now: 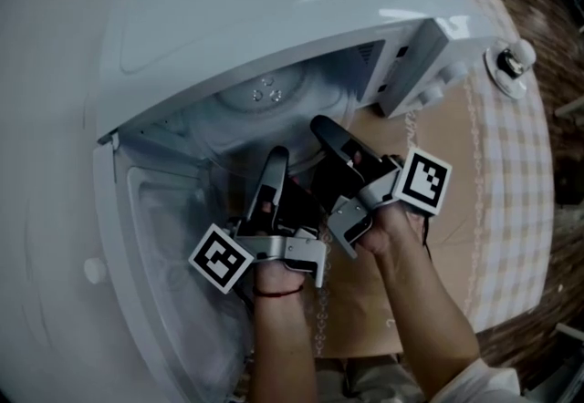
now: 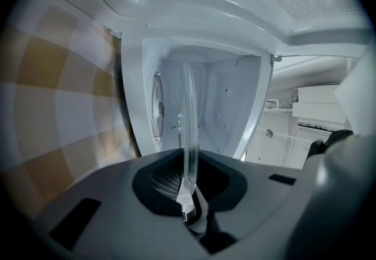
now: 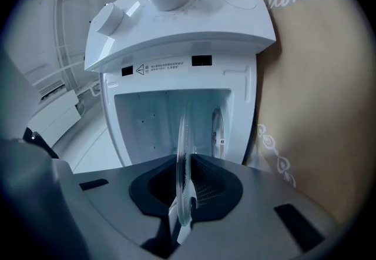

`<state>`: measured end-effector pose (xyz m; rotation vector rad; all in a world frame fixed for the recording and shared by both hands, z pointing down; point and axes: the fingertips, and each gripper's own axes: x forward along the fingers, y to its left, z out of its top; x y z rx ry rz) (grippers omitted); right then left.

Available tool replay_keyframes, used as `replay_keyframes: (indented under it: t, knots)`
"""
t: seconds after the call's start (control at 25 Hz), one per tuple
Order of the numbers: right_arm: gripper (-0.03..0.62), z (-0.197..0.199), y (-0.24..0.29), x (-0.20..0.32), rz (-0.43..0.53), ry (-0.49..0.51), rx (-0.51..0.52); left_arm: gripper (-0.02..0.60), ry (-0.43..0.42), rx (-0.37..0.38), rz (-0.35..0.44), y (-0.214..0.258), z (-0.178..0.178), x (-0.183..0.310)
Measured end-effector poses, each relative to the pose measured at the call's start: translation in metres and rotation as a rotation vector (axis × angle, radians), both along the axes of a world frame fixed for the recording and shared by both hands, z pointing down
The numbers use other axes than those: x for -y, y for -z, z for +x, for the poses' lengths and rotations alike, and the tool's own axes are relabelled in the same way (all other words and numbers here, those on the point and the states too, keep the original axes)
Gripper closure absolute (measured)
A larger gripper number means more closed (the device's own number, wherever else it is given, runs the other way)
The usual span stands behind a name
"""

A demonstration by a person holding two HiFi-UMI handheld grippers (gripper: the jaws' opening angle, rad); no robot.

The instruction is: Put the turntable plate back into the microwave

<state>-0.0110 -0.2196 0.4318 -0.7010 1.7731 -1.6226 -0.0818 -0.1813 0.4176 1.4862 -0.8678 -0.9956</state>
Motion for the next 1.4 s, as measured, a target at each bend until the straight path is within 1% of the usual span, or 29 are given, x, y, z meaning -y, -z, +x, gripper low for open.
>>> replay_keyframes:
  t: [0.28, 0.44, 0.6, 0.8, 1.12, 1.4]
  knots:
    - [0.548, -0.005, -0.013, 0.015, -0.03, -0.01, -0.009, 0.548, -0.001, 0.002, -0.019, -0.013, -0.006, 0.015]
    - [0.546, -0.002, -0.014, 0.028, -0.038, -0.022, 0.0, 0.546, -0.003, 0.02, -0.025, -0.013, -0.004, 0.029]
    - [0.546, -0.003, -0.014, 0.036, -0.03, -0.021, -0.003, 0.548, 0.016, 0.015, -0.04, -0.014, -0.005, 0.037]
    - [0.546, -0.008, -0.012, 0.044, -0.021, 0.001, -0.011, 0.548, 0.04, 0.015, -0.039, -0.011, -0.009, 0.043]
    - [0.546, -0.018, -0.006, 0.057, -0.038, 0.016, -0.061, 0.548, 0.067, -0.023, -0.044, -0.008, -0.018, 0.055]
    - [0.545, -0.023, -0.005, 0.069, -0.071, 0.017, -0.106, 0.547, 0.072, -0.057, -0.074, -0.01, -0.024, 0.066]
